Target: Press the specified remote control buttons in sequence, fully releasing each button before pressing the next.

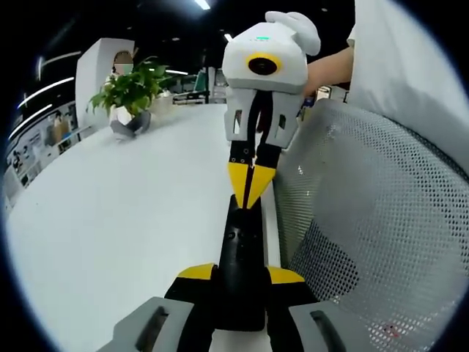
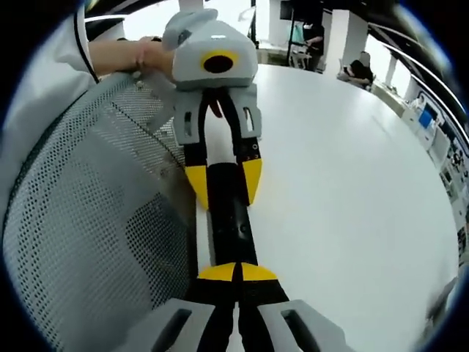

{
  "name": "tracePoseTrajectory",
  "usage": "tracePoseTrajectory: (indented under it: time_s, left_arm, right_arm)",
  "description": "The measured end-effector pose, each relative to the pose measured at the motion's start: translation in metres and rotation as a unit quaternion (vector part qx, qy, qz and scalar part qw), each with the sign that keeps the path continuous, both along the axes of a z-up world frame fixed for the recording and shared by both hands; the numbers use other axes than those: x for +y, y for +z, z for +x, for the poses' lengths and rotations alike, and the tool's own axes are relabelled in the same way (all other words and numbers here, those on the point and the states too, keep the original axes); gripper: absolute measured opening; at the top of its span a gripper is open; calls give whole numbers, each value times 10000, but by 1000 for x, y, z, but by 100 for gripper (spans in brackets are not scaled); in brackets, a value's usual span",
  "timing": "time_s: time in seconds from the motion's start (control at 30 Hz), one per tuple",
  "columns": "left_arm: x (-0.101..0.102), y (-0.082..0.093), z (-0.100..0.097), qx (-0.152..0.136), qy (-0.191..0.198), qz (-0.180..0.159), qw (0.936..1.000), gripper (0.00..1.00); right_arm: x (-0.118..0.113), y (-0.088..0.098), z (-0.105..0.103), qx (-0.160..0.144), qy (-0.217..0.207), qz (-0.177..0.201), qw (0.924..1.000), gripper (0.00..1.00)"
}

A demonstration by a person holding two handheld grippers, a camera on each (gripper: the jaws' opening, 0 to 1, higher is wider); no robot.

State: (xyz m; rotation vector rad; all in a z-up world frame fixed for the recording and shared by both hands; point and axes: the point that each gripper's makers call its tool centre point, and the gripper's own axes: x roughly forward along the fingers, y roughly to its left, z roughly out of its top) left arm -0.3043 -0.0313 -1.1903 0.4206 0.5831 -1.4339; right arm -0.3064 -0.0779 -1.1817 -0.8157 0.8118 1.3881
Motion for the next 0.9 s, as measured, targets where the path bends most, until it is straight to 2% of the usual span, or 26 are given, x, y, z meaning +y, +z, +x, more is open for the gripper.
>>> tracePoseTrajectory:
  time_s: [0.1,0.2,0.27,0.4,0.43,0.5,0.57,0.63,0.77,0.83,0.9]
  left_arm:
    - [0,0,0,22,22,-16,10000,24]
    - [0,0,0,48,43,-44,10000,24]
    - [0,1,0,59,53,-55,10000,24]
    - [0,1,0,77,67,-71,9999,24]
    - [0,1,0,77,70,-74,9999,24]
    - [0,1,0,26,52,-38,10000,24]
    - [0,1,0,-4,45,-15,10000,24]
    - [0,0,0,-9,41,-12,10000,24]
    - [0,1,0,2,45,-21,10000,24]
    - [0,1,0,2,49,-24,10000,24]
    - [0,1,0,-4,50,-23,10000,24]
  right_arm:
    - [2,-1,0,-131,193,-162,9996,0]
    - [2,-2,2,-94,235,-225,9994,0]
    - [1,-1,2,31,32,-126,9999,0]
    - [0,2,3,461,-512,376,9969,0]
    - [-1,2,3,469,-497,385,9969,0]
    - [-1,1,4,431,-492,332,9973,0]
    - [0,2,6,343,-475,316,9978,5]
    - [3,3,4,371,-403,327,9980,2]
    - [7,0,0,406,-306,261,9984,7]
    - [4,-1,2,207,-126,134,9996,5]
    - [5,-1,0,139,-4,39,9999,5]
